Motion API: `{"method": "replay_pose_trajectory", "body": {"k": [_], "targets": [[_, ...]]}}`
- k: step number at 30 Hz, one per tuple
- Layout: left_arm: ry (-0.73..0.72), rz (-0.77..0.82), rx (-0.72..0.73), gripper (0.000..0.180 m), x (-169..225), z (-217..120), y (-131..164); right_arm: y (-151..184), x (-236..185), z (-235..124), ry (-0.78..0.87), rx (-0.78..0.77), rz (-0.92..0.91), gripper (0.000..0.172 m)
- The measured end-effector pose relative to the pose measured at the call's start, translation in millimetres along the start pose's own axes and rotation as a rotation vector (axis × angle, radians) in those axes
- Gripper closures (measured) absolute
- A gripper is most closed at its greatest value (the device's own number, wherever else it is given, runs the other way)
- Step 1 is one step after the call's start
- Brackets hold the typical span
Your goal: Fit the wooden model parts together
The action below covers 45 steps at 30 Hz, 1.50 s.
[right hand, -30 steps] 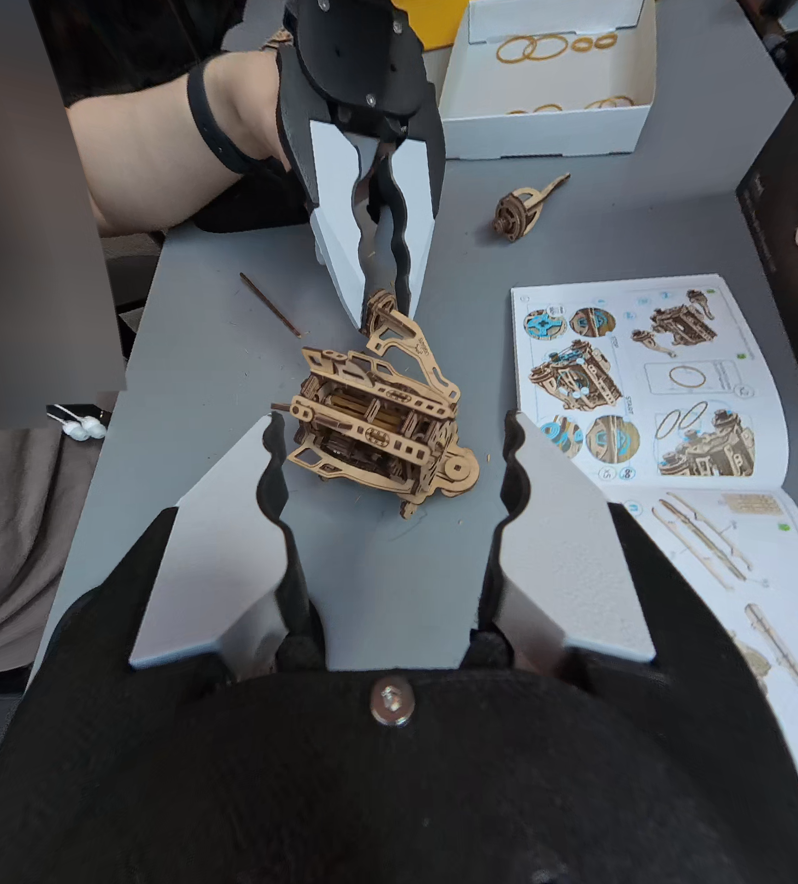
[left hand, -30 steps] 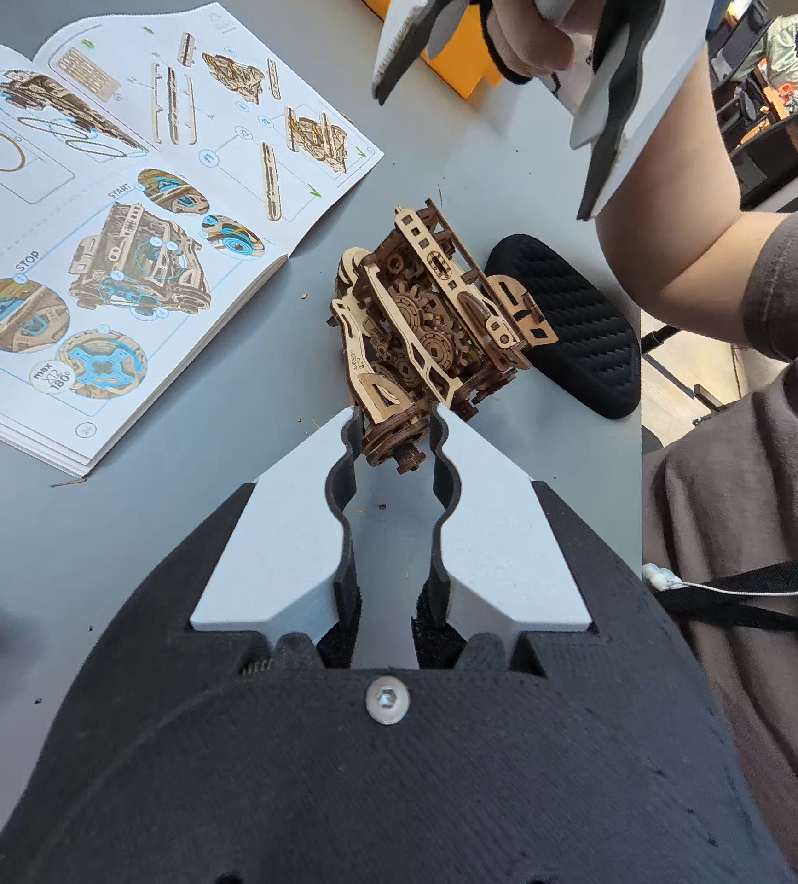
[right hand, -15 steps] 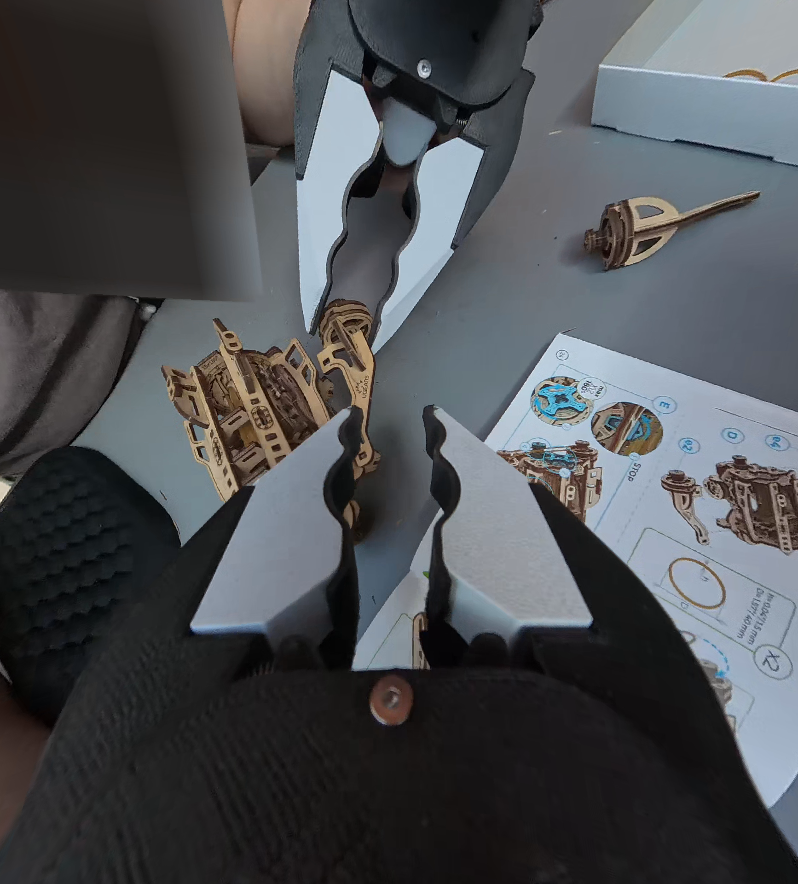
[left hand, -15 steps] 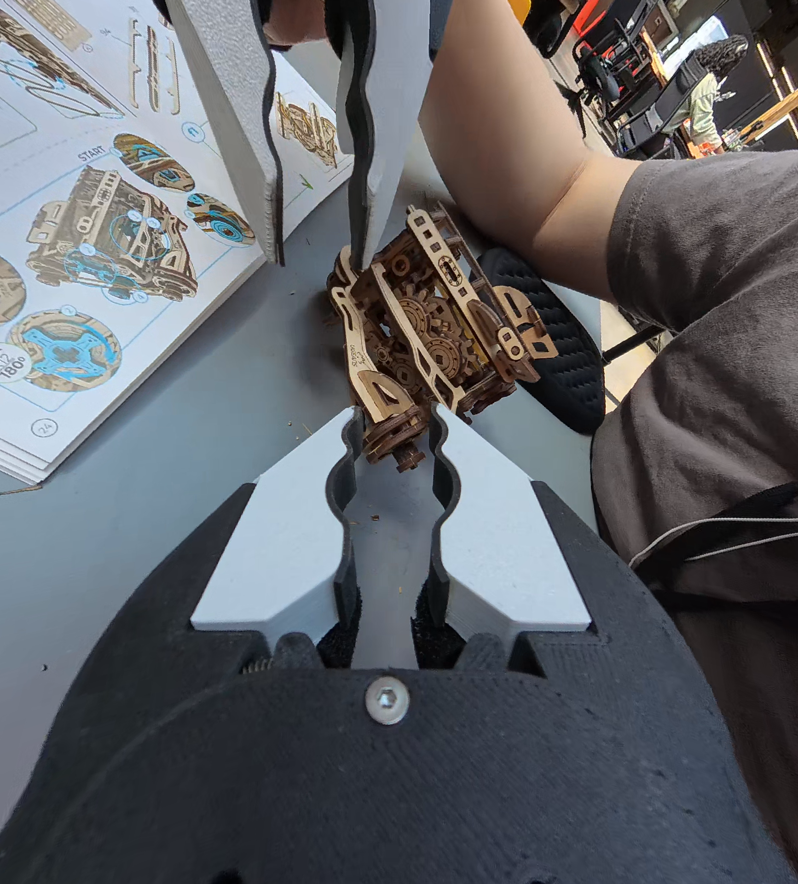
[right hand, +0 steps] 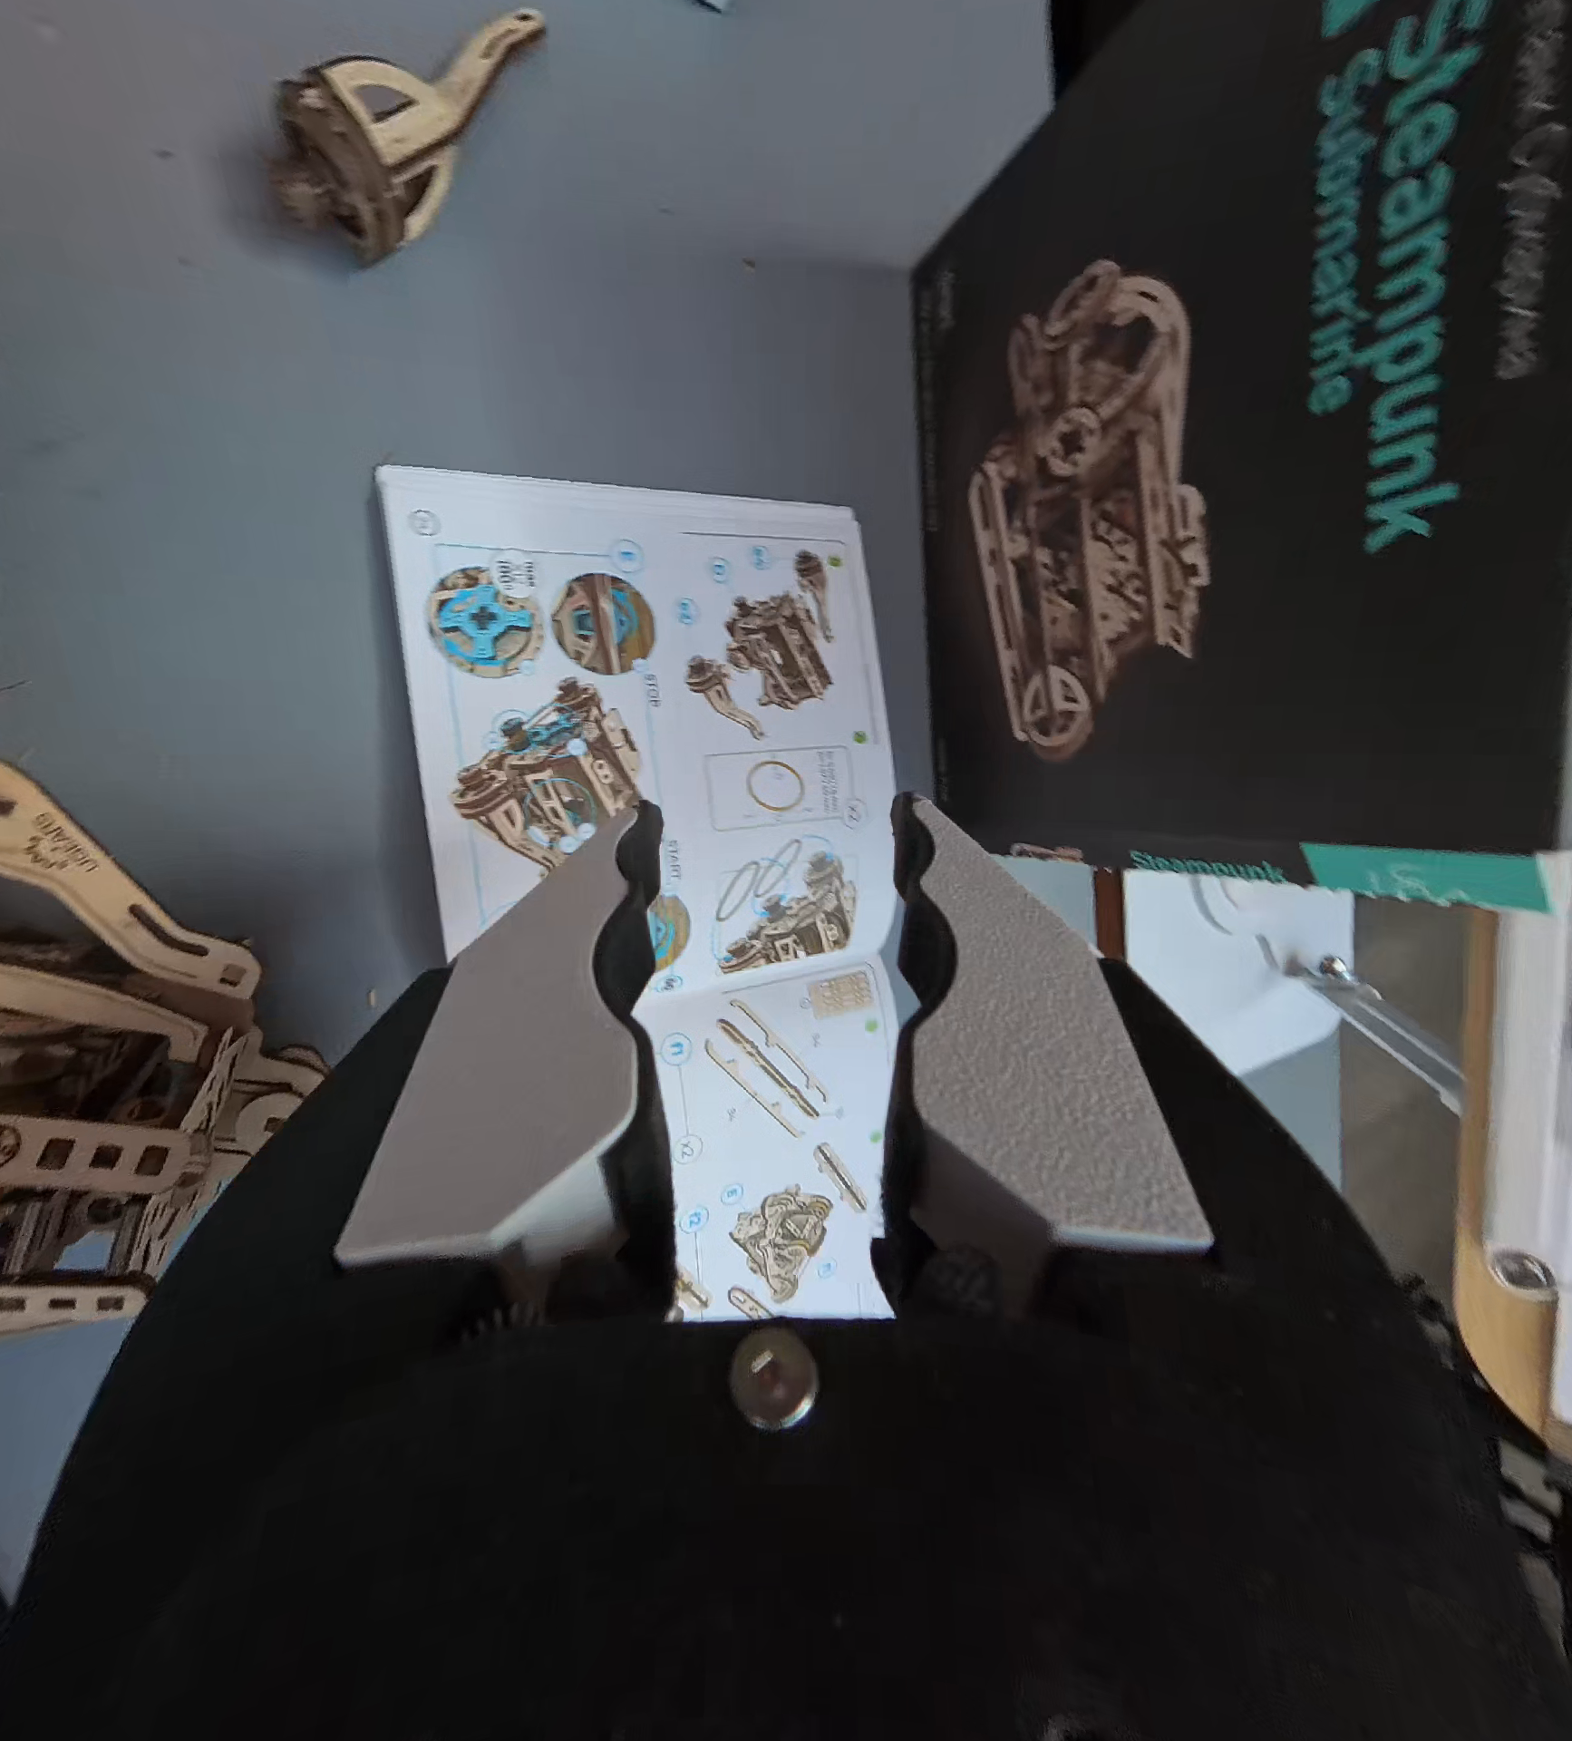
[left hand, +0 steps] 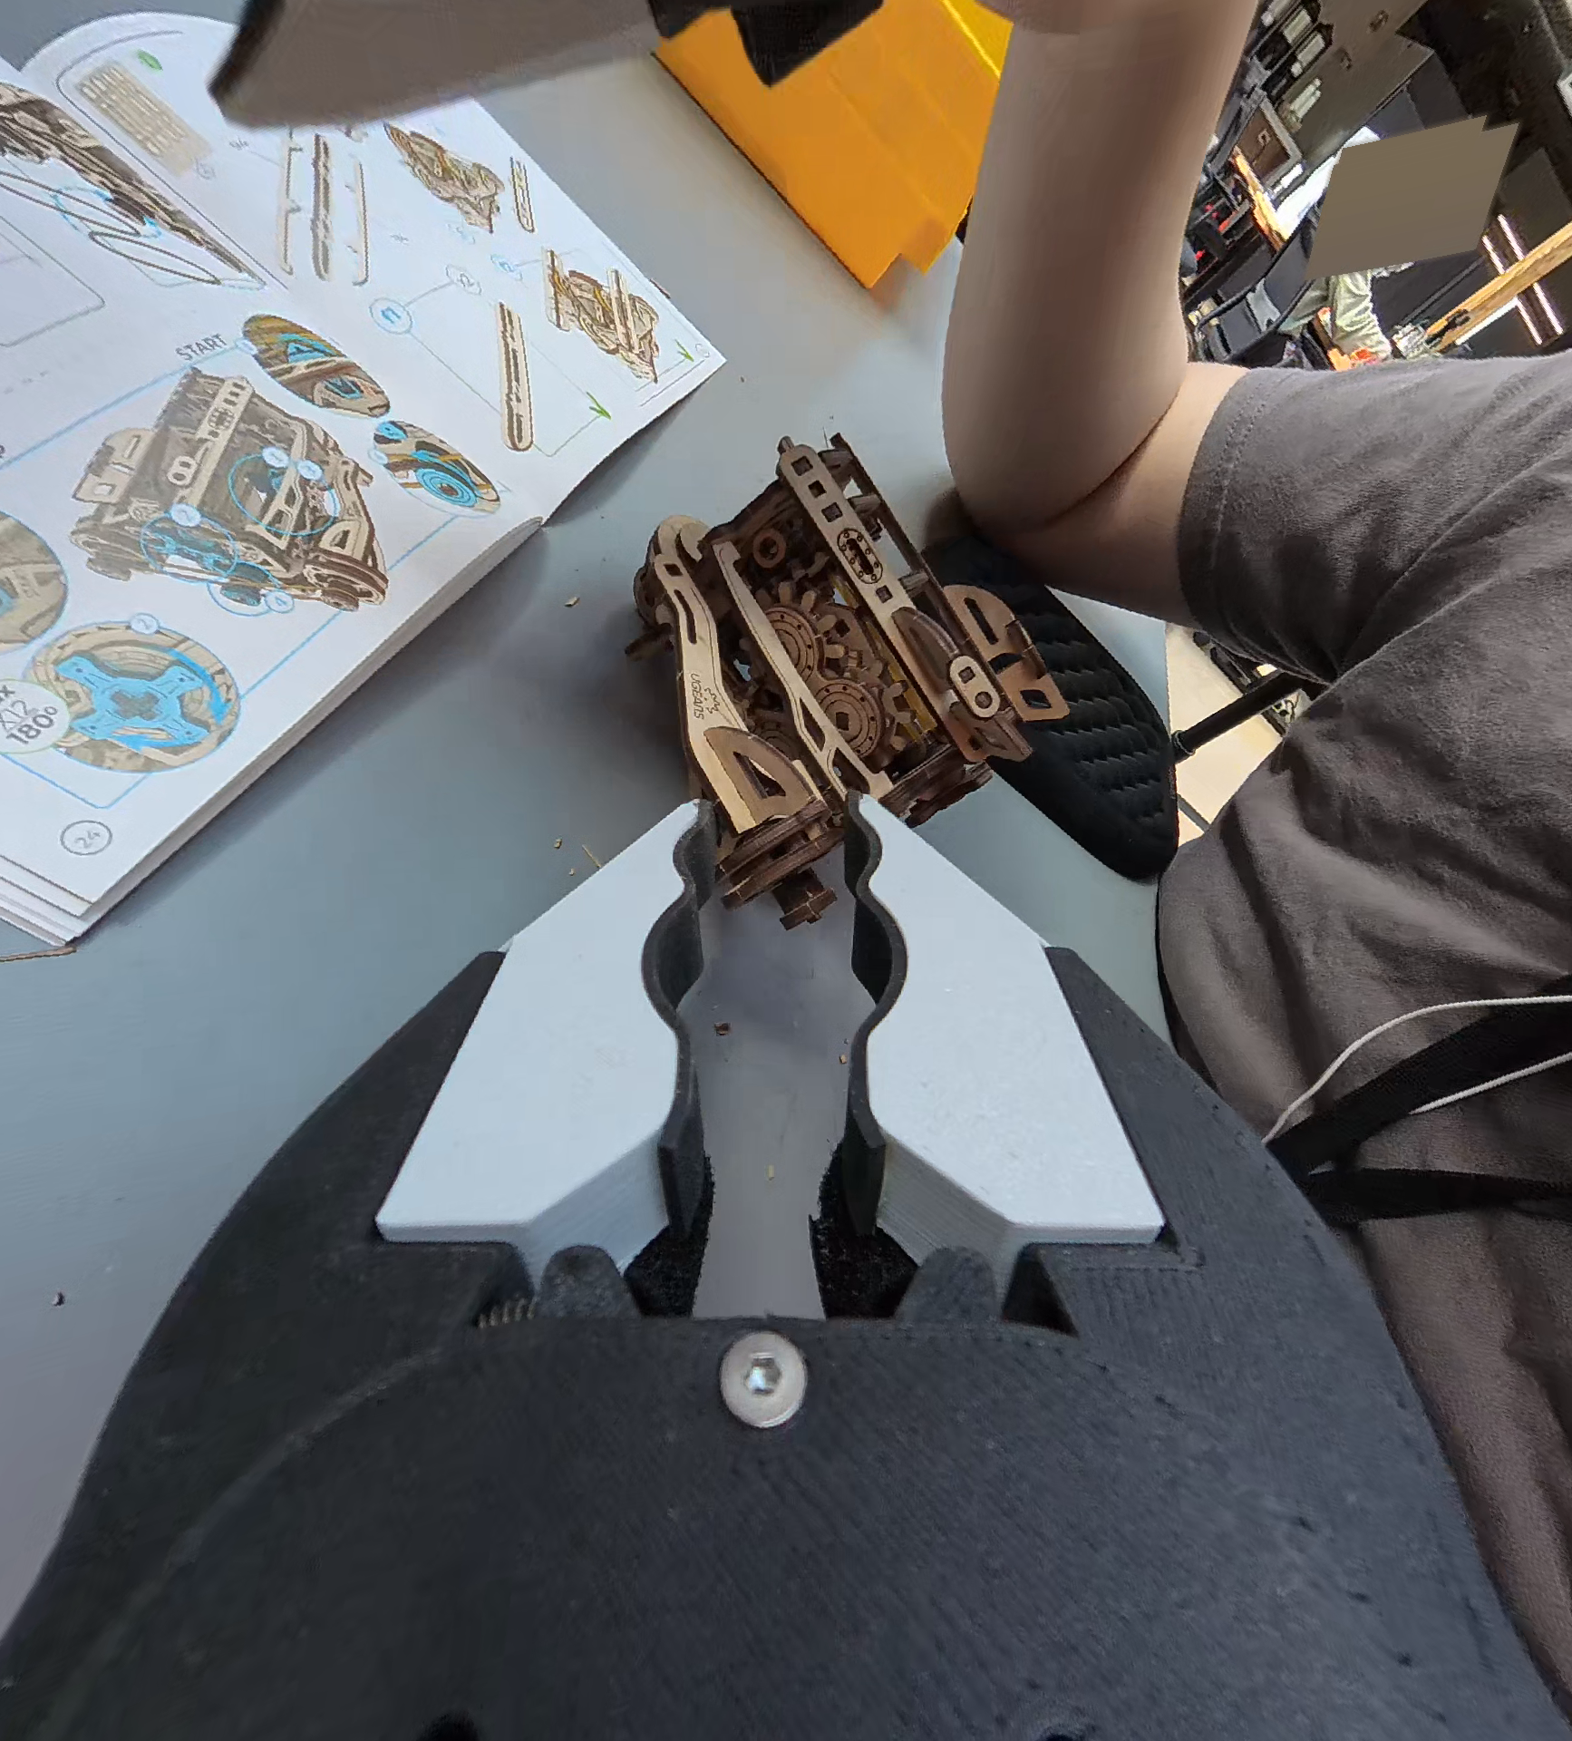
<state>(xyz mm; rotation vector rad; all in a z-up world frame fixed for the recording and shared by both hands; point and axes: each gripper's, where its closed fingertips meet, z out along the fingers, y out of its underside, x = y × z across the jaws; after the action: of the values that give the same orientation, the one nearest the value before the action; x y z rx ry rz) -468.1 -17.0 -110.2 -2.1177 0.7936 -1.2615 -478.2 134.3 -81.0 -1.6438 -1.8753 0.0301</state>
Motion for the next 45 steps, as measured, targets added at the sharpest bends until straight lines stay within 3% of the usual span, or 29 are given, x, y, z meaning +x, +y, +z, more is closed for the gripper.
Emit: {"method": "replay_pose_trajectory", "body": {"k": [3,5,18,22,26,29,33,45], "targets": [[-0.018,0.018,0.007,0.155,1,-1,0,4,29,-15,0.221,-0.039,0.017,0.124],[-0.042,0.036,0.009,0.155,-1,-2,1,5,34,-19,0.278,-0.057,0.015,0.125],[-0.069,0.045,0.03,0.155,-3,-5,-2,7,17,-9,0.222,-0.096,-0.099,0.124],[-0.07,-0.005,0.014,0.155,-7,-3,1,1,-27,4,-0.152,-0.01,-0.187,0.12],[-0.048,-0.066,-0.001,0.155,-11,0,3,-3,-44,13,-0.336,0.049,-0.407,0.122],[-0.027,-0.091,0.004,0.155,-12,0,4,-11,-68,8,-0.551,0.113,-0.441,0.129],[0.033,-0.135,0.007,0.155,-6,0,4,-8,-86,2,-0.748,0.089,-0.493,0.141],[0.066,-0.127,-0.015,0.155,-2,4,9,22,-111,-14,-1.27,0.058,-0.369,0.149]]}}
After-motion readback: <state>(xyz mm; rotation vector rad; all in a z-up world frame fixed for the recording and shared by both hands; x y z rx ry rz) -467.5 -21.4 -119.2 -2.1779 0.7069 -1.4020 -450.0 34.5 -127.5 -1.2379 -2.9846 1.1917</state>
